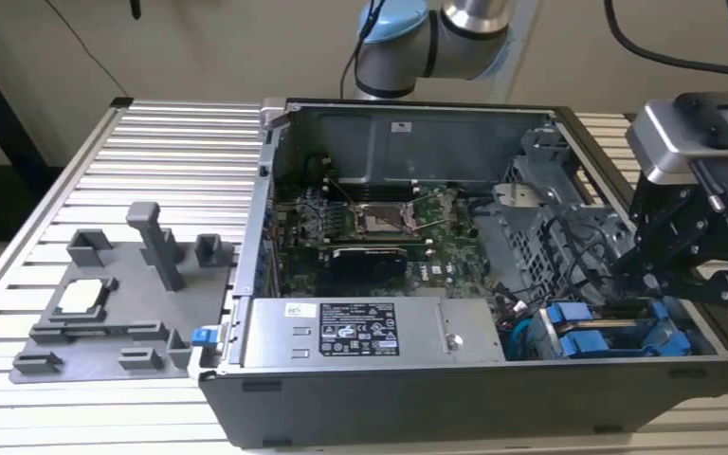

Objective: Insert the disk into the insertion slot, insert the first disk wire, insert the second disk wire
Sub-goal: 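Insert the second disk wire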

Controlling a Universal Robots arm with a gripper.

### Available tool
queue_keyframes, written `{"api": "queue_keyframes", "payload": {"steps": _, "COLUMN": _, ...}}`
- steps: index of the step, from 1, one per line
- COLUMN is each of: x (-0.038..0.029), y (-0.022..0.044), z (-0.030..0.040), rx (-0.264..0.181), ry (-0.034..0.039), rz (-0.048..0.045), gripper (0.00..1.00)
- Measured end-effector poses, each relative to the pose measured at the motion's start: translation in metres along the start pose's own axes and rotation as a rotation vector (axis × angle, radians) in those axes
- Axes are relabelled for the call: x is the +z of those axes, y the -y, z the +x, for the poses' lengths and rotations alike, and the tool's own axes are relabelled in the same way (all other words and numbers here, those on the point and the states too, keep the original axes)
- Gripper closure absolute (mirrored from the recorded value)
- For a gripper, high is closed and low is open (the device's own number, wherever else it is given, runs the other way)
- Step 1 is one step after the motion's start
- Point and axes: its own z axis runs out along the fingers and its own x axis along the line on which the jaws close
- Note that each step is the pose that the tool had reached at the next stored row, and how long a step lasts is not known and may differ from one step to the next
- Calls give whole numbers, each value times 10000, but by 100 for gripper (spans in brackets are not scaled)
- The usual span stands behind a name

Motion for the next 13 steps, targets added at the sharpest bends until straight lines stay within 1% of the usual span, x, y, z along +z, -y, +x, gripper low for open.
{"api": "queue_keyframes", "payload": {"steps": 1, "x": -45, "y": 1, "z": -8, "rx": 6, "ry": -2, "rz": 0, "gripper": 78}}
{"api": "queue_keyframes", "payload": {"steps": 2, "x": -88, "y": 2, "z": -16, "rx": 12, "ry": 0, "rz": 1, "gripper": 78}}
{"api": "queue_keyframes", "payload": {"steps": 3, "x": -135, "y": 3, "z": -24, "rx": 16, "ry": 0, "rz": 2, "gripper": 85}}
{"api": "queue_keyframes", "payload": {"steps": 4, "x": -170, "y": 4, "z": -30, "rx": 17, "ry": -1, "rz": 2, "gripper": 89}}
{"api": "queue_keyframes", "payload": {"steps": 5, "x": -181, "y": 4, "z": -32, "rx": 17, "ry": -1, "rz": 2, "gripper": 89}}
{"api": "queue_keyframes", "payload": {"steps": 13, "x": -184, "y": 4, "z": -33, "rx": 18, "ry": 0, "rz": 3, "gripper": 89}}
